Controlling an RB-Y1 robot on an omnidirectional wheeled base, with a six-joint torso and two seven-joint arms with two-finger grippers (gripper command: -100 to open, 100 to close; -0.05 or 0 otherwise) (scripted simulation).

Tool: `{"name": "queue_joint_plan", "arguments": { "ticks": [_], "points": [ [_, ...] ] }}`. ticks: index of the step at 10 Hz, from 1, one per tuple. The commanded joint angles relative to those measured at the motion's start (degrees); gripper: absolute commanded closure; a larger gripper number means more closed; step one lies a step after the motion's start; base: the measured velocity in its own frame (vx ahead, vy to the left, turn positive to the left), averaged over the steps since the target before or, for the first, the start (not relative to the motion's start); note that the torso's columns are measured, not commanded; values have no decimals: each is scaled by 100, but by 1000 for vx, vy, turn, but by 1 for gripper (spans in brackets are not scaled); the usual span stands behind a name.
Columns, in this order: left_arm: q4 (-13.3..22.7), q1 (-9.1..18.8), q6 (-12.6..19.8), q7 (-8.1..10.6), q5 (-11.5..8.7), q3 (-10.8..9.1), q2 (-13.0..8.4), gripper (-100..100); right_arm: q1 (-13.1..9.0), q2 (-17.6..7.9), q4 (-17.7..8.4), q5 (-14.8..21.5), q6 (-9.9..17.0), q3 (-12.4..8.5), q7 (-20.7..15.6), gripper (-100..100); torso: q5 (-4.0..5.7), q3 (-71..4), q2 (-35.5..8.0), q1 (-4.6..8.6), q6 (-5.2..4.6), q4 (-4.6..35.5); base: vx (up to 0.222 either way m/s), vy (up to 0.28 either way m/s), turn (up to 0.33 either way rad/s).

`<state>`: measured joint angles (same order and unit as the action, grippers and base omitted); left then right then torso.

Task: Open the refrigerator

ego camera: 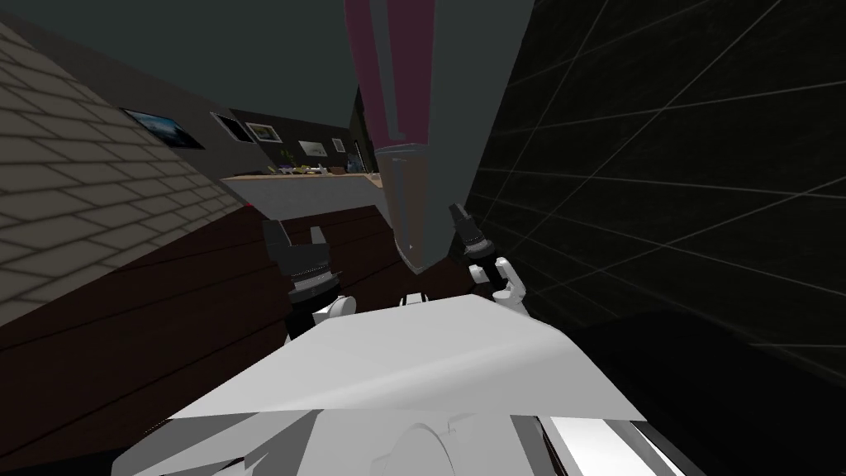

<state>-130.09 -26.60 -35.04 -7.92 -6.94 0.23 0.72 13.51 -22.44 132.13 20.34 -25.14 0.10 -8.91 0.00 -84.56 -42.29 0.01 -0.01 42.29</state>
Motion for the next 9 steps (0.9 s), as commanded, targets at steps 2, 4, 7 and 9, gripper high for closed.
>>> {"name": "queue_joint_plan", "arguments": {
  "ticks": [2, 4, 7, 9],
  "points": [
    [0, 0, 0, 0, 0, 0, 0, 0, -311, -287, 34, 525, 58, 72, -33, -100, -1, -3, 4, -5, 0, -1, 79, 52, -147],
    [0, 0, 0, 0, 0, 0, 0, 0, -513, -489, 53, 833, 82, 112, -49, -100, -2, -3, 5, -7, -1, -1, 81, 68, -168],
    [0, 1, 0, 0, 0, 0, 0, 0, -940, -904, 79, 1350, 130, 205, -74, -100, 2, 0, -1, 4, 3, -1, 82, 59, -178],
    [0, 1, 0, 0, 0, 1, 0, 0, -1163, -1112, 85, 1665, 154, 258, -84, -100, 0, -3, 3, -2, 4, -2, 84, 63, -123]
  ]
}}
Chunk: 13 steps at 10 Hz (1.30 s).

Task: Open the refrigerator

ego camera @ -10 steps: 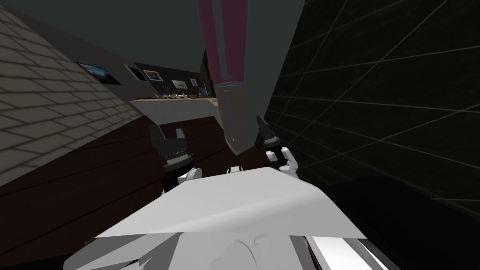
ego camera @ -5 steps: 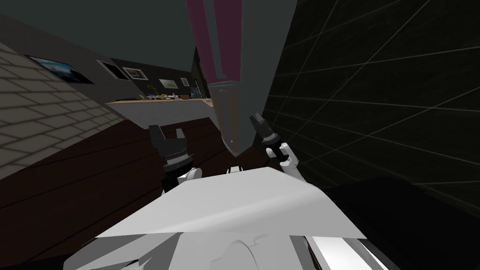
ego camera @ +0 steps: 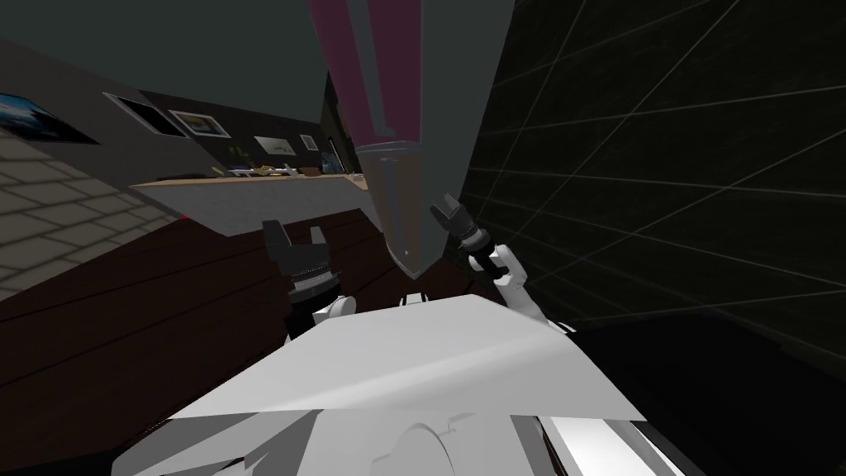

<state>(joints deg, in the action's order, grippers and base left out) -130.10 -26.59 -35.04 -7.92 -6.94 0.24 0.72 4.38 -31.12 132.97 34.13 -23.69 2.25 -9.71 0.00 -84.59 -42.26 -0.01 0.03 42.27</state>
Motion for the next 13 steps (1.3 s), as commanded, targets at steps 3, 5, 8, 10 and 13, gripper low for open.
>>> {"name": "queue_joint_plan", "arguments": {
  "ticks": [3, 5, 8, 10, 13],
  "points": [
    [0, -1, 0, 0, 0, 0, 0, 0, -480, -451, -1, 673, 34, 101, -11, -100, 0, 3, -2, -2, -4, 2, 76, 66, -138],
    [0, -1, 0, 0, 0, 0, 0, 0, -714, -654, -7, 966, 58, 164, -15, -100, -1, -1, 3, -3, -3, 1, 86, 75, -151],
    [0, 0, 0, 0, 0, 0, 0, 0, -1189, -1047, -39, 1464, 107, 304, -15, -100, 2, 4, -5, 6, -1, 2, 77, 64, -161],
    [0, 1, 0, 0, 0, 0, 0, 0, -1439, -1236, -64, 1752, 131, 379, -12, -100, 0, 5, -6, -1, -1, 2, 71, 76, -147],
    [0, 0, 0, 0, 0, 0, 0, 0, -1866, -1597, -129, 2194, 178, 540, 3, -100, -1, 0, 1, -4, -3, 1, 97, 99, -158]
  ]
}}
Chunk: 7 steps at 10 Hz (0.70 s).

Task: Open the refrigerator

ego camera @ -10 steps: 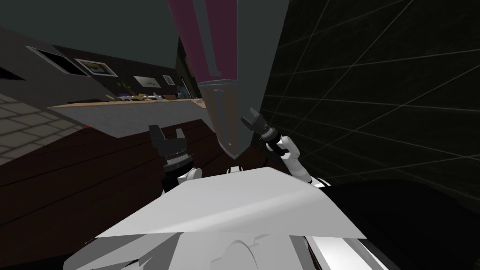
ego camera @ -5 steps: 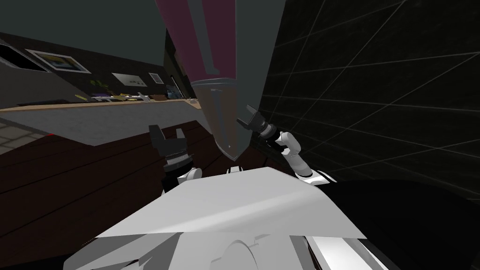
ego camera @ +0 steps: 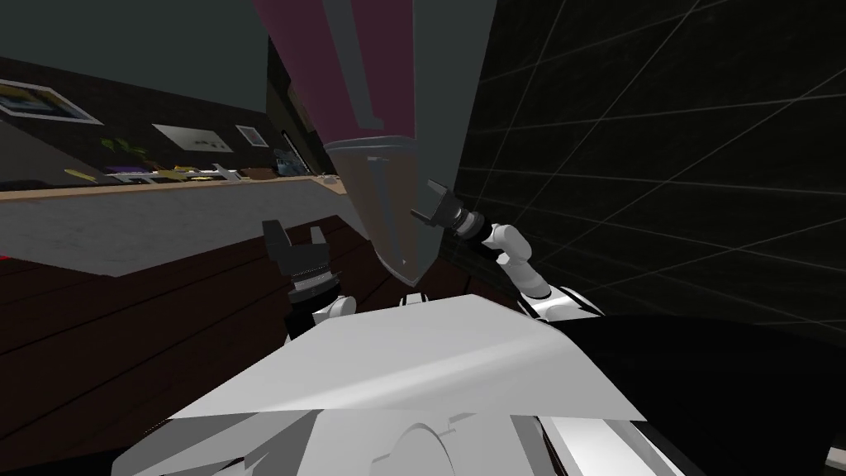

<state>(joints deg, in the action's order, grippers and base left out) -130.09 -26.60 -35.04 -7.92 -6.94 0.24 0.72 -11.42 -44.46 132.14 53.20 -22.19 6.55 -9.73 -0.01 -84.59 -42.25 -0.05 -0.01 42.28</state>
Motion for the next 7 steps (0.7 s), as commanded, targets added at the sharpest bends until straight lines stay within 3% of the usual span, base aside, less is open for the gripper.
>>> {"name": "queue_joint_plan", "arguments": {
  "ticks": [1, 2, 3, 6, 7],
  "points": [
    [0, -1, 0, 0, 0, 0, 0, 0, -349, -263, -45, 392, 28, 110, 6, -100, -3, -9, 16, -11, -1, -4, 107, 95, -99],
    [0, 0, 0, 0, 0, 0, 0, 0, -579, -434, -83, 592, 50, 193, 16, -100, 1, -3, 2, 8, 4, -2, 83, 73, -128],
    [0, 0, 0, 0, 0, 0, 0, 0, -592, -434, -83, 628, 50, 193, 16, -100, 5, 6, -10, 17, -1, 3, 61, 59, -75],
    [0, 0, 0, 0, 0, 0, 0, 0, -1205, -909, -205, 1206, 113, 442, 54, -100, -2, 2, -2, -5, 0, 1, 89, 105, -181],
    [0, 0, 0, 0, 0, 0, 0, 0, -1291, -909, -205, 1273, 113, 442, 54, -100, -4, -8, 12, -14, 2, -4, 107, 116, -93]
  ]
}}
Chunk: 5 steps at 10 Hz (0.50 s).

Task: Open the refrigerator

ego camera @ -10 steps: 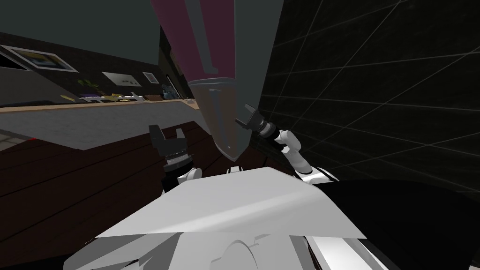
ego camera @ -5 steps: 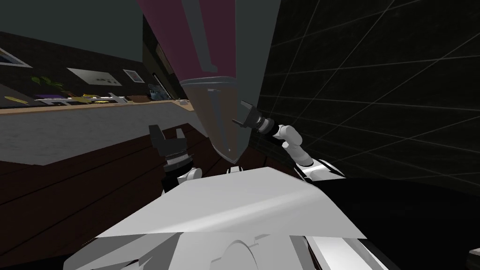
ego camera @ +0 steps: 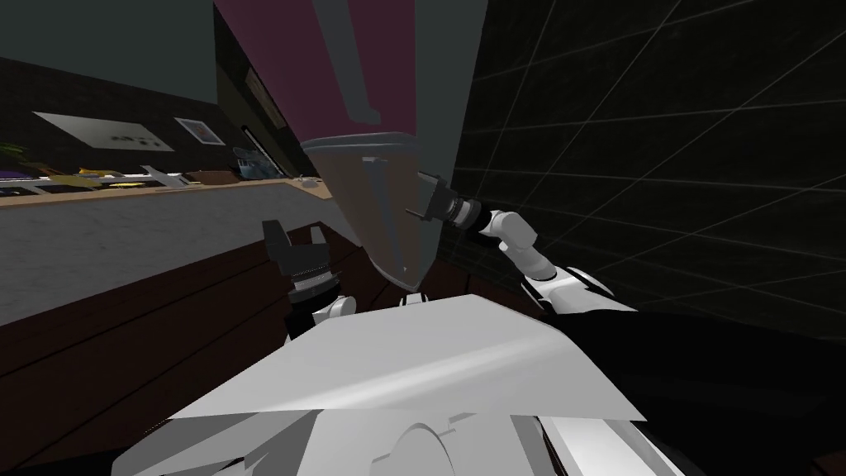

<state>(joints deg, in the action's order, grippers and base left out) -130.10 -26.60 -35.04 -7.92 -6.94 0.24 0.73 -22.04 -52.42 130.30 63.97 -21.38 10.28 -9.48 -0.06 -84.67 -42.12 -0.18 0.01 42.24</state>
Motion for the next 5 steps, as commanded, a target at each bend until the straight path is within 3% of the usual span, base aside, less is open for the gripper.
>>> {"name": "queue_joint_plan", "arguments": {
  "ticks": [1, 2, 5],
  "points": [
    [0, 1, 0, 0, 0, 0, 0, 0, -424, -261, -62, 389, 51, 149, 43, -100, 3, 2, -6, 14, 2, 1, 88, 89, -135],
    [0, 0, 0, 0, 0, 0, 0, 0, -446, -261, -62, 389, 51, 149, 43, -100, 9, 10, -17, 29, -2, 5, 52, 59, -66],
    [0, 1, 0, 0, 0, 0, -1, 0, -1013, -677, -163, 901, 99, 365, 81, -100, 3, 11, -16, 12, -2, 6, 71, 95, -150]
  ]
}}
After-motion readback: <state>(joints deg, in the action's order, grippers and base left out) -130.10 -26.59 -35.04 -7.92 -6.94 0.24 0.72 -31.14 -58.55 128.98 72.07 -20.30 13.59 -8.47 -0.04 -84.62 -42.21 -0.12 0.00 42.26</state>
